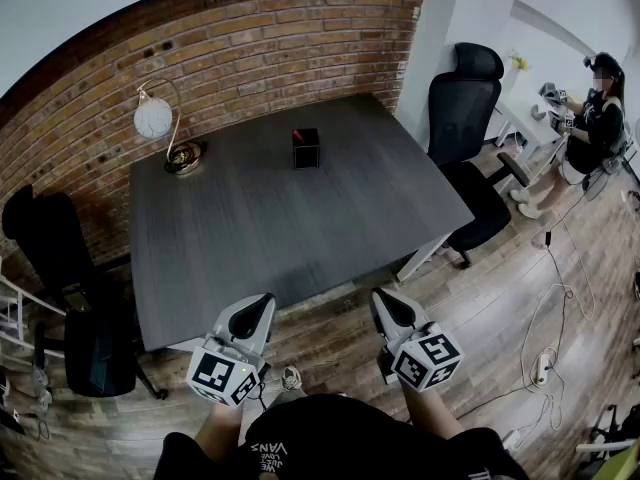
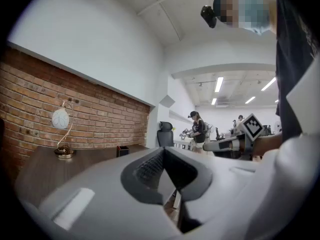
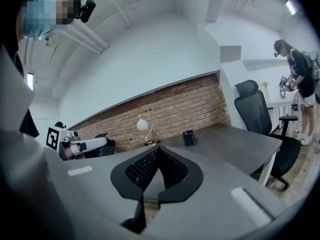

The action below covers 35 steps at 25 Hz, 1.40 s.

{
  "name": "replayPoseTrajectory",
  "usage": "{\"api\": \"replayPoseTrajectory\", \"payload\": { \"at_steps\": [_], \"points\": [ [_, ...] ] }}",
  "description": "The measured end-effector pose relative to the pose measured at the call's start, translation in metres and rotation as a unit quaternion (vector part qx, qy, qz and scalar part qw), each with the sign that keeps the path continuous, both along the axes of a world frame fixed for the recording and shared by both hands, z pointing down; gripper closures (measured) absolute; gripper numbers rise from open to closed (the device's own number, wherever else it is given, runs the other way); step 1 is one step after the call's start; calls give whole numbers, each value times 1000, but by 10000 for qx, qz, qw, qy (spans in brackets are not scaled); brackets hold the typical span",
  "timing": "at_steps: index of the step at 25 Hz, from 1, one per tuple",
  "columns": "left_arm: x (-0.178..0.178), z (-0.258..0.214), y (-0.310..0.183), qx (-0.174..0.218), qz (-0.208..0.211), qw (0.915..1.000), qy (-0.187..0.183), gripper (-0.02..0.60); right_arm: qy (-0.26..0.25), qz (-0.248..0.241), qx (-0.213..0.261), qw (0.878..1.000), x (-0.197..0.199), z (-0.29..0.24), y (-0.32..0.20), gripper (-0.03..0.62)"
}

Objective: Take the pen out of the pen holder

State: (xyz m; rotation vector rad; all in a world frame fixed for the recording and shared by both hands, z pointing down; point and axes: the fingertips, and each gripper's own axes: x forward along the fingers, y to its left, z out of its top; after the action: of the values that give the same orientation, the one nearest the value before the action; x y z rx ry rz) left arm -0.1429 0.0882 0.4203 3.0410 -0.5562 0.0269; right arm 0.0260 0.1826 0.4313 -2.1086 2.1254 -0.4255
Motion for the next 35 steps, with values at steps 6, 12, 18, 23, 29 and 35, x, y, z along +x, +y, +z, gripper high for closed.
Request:
{"api": "replayPoseTrajectory", "payload": {
  "at_steps": [6,12,18,23,29,35],
  "points": [
    [6,-2,40,23,-115,9999,-32,531,-36,-130,70,9999,6,-1,33,592],
    [8,-4,66,11,-299,9995,-37,530,-182,-454,370,9981,7,-9,50,591],
    [11,10,73,-124,-432,9990,-81,529,-145,-606,392,9973,10,-5,53,559],
    [24,15,55,-206,-366,9991,-38,529,-143,-651,304,9973,16,2,39,531],
    [53,17,13,-341,-209,9992,68,529,-117,-635,235,9976,31,1,1,531],
    [74,12,-47,-332,-95,9992,194,529,-14,-510,176,9985,50,-1,-55,513]
  ]
}}
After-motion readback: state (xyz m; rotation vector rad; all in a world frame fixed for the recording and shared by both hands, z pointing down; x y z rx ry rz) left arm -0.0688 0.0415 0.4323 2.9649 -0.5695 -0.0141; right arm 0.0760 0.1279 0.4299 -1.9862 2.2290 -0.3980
